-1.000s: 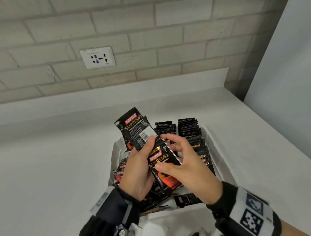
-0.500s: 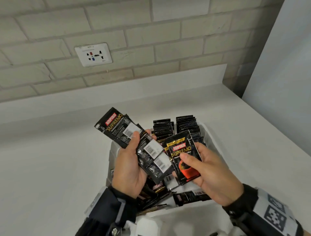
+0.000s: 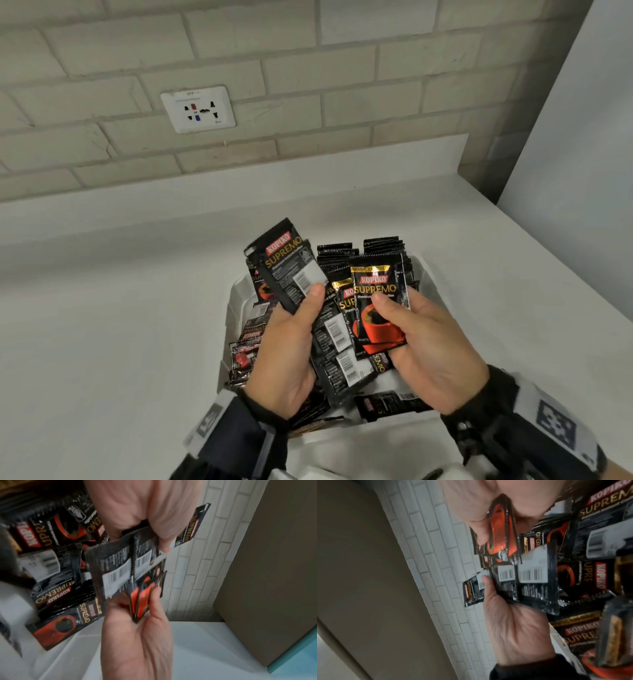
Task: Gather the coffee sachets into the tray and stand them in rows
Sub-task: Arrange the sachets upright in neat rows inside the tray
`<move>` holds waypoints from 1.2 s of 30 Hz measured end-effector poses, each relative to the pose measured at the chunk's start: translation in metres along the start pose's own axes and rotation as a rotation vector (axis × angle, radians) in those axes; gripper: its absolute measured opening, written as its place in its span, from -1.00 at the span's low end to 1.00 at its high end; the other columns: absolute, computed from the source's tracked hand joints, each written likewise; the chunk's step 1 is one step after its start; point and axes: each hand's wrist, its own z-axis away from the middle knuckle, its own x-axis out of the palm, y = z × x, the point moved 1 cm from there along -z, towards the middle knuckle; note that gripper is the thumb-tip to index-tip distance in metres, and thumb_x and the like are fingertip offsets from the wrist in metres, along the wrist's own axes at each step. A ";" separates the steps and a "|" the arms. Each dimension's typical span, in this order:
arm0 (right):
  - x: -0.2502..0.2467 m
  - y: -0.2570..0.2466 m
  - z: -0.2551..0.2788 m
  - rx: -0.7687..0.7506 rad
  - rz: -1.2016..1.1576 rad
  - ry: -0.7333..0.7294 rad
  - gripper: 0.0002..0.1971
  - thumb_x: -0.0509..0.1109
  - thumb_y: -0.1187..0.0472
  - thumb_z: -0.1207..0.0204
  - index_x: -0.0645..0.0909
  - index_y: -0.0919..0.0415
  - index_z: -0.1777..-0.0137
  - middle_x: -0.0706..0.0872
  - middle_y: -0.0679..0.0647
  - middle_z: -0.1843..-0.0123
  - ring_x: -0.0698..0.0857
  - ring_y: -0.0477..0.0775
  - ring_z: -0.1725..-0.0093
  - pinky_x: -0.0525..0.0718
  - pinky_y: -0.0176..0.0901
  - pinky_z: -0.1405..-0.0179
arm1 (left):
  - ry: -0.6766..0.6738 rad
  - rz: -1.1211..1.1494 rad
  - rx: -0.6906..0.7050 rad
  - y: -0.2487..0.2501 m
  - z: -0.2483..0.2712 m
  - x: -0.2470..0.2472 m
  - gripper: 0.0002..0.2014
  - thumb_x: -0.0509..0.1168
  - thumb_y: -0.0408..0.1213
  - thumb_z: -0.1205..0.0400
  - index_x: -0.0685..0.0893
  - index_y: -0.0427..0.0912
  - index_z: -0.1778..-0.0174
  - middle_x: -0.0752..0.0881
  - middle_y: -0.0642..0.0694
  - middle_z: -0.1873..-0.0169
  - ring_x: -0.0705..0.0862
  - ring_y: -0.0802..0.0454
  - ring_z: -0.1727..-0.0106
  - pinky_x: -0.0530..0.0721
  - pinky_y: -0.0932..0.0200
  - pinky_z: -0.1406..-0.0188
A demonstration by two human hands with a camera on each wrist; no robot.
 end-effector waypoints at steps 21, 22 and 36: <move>0.035 -0.035 -0.013 -0.182 1.050 -0.341 -0.44 0.52 0.30 -0.36 0.46 -0.21 -0.25 0.61 -0.12 -0.21 0.64 -0.15 -0.18 0.60 -0.03 -0.28 | -0.080 -0.156 0.118 0.010 0.013 -0.021 -0.76 0.21 -0.30 -0.55 0.75 0.03 0.02 0.81 -0.08 0.04 0.79 -0.03 0.05 0.76 0.06 0.08; 0.038 -0.039 -0.015 -0.194 1.118 -0.354 -0.45 0.54 0.28 -0.35 0.49 -0.17 -0.27 0.63 -0.11 -0.15 0.66 -0.15 -0.12 0.61 -0.06 -0.25 | -0.088 -0.149 0.118 0.010 0.014 -0.023 -0.75 0.21 -0.30 -0.55 0.78 0.07 0.08 0.82 -0.07 0.05 0.79 -0.02 0.06 0.75 0.06 0.07; 0.114 -0.094 -0.066 -0.456 1.632 -0.423 -0.86 0.23 0.16 -0.62 0.46 0.12 -0.14 0.56 -0.01 0.01 0.51 -0.02 0.09 0.41 -0.32 0.33 | 0.173 0.011 0.347 0.095 0.017 -0.097 -0.34 0.34 -0.01 -0.26 0.52 -0.21 -0.28 0.79 0.05 0.23 0.77 0.17 0.25 0.75 0.20 0.37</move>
